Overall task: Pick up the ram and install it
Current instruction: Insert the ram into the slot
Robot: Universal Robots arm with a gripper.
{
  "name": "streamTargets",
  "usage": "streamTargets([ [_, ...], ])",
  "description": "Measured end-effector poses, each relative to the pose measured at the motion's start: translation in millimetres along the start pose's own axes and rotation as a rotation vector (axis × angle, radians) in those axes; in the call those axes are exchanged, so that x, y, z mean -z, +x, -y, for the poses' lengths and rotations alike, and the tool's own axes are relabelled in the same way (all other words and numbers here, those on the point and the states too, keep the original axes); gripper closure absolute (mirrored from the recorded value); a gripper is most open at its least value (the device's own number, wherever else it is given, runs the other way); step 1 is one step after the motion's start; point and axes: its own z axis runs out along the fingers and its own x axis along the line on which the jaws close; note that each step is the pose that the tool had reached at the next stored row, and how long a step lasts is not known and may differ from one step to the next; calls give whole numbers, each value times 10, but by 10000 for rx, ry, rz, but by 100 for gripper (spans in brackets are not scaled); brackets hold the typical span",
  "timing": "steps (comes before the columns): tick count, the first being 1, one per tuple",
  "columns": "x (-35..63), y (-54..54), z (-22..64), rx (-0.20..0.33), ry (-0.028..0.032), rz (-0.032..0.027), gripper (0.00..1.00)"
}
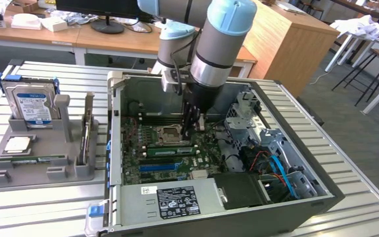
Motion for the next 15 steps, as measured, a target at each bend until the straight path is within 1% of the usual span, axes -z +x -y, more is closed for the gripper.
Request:
streamTargets([
  [8,189,-5,-8,0,0,-1,75],
  [15,407,-10,-17,-1,0,-1,75],
])
